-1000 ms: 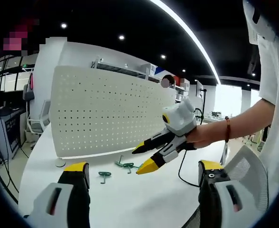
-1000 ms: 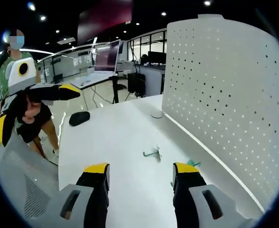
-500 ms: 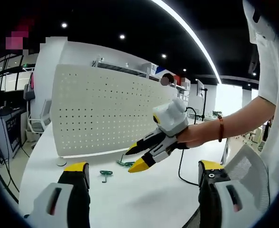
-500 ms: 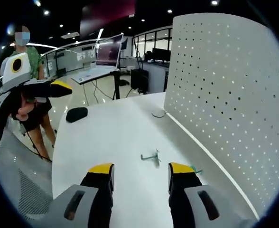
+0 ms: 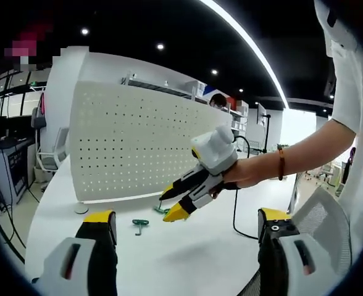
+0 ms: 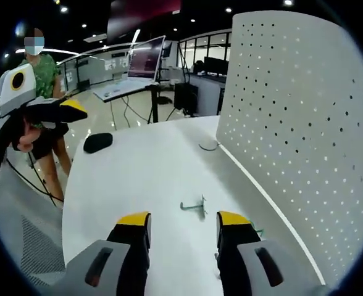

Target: Insert the hook assembly into the mounting plate slot until the hook locks in place.

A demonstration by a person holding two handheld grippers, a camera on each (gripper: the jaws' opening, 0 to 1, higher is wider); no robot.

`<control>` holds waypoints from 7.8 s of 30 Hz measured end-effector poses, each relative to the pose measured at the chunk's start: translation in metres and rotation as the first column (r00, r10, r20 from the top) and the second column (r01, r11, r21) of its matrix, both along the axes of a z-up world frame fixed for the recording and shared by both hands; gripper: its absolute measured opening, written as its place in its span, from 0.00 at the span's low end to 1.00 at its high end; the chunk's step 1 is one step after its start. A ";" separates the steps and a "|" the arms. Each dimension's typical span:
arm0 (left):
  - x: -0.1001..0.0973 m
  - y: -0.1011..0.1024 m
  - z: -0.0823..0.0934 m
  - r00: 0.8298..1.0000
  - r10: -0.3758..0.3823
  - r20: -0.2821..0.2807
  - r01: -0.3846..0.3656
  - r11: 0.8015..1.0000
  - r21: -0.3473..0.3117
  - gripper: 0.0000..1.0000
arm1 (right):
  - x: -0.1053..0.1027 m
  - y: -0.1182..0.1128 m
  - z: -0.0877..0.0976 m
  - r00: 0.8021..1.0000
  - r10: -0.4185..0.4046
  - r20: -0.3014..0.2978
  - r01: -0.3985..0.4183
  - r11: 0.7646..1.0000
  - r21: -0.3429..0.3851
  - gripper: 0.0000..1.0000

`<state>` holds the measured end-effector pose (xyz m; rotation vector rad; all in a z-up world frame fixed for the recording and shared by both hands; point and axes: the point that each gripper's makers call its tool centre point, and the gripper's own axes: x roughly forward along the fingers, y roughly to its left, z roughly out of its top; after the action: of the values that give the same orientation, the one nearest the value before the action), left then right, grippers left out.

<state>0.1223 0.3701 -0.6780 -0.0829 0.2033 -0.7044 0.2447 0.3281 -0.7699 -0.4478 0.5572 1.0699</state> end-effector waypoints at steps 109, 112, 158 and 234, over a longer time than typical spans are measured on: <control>0.013 0.006 -0.022 0.998 0.036 -0.048 -0.036 0.999 -0.010 0.96 | 0.047 0.018 -0.075 0.995 0.048 -0.093 -0.072 0.960 -0.271 0.02; 0.012 0.004 -0.018 0.999 0.033 -0.043 -0.034 0.999 -0.019 0.96 | 0.045 0.017 -0.068 0.996 0.035 -0.085 -0.056 0.965 -0.254 0.02; -0.020 -0.044 0.042 0.999 0.046 0.029 -0.043 0.997 -0.071 0.92 | -0.034 -0.029 0.060 0.990 -0.135 0.051 0.126 0.982 0.142 0.02; 0.009 -0.103 0.064 0.979 0.094 -0.179 -0.159 0.905 -0.396 0.05 | -0.096 -0.076 0.147 0.972 -0.190 0.141 0.082 0.828 0.554 0.02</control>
<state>0.1313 0.2673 -0.6143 -0.5505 0.1959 -0.6011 0.1487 0.2516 -0.6228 -0.0006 0.0920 0.9817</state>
